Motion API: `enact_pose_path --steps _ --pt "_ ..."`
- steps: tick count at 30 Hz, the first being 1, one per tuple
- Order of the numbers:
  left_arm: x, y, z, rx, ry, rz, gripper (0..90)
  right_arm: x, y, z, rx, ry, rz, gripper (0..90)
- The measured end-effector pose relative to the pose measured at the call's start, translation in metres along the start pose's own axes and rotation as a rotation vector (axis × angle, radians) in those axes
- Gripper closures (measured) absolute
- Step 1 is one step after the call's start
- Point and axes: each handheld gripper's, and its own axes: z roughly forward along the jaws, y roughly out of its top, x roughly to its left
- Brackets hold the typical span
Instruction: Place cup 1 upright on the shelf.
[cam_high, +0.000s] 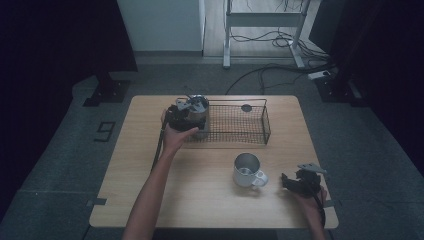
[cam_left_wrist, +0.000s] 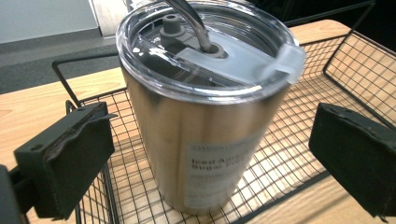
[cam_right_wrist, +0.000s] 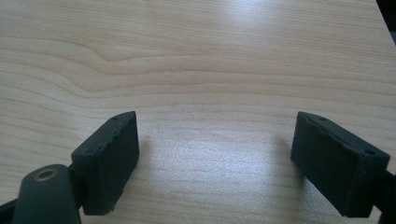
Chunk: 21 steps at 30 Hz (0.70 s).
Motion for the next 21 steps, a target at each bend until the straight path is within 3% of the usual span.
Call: enact_pose_path --steps 15,21 --pt "0.003 -0.015 -0.026 -0.007 -0.043 0.02 0.9 0.0 0.0 0.0 0.0 0.0 0.0 14.9" --pt "0.0 -0.025 -0.048 -0.032 -0.045 0.018 1.8 0.0 0.0 0.0 0.002 0.0 0.002 14.9"
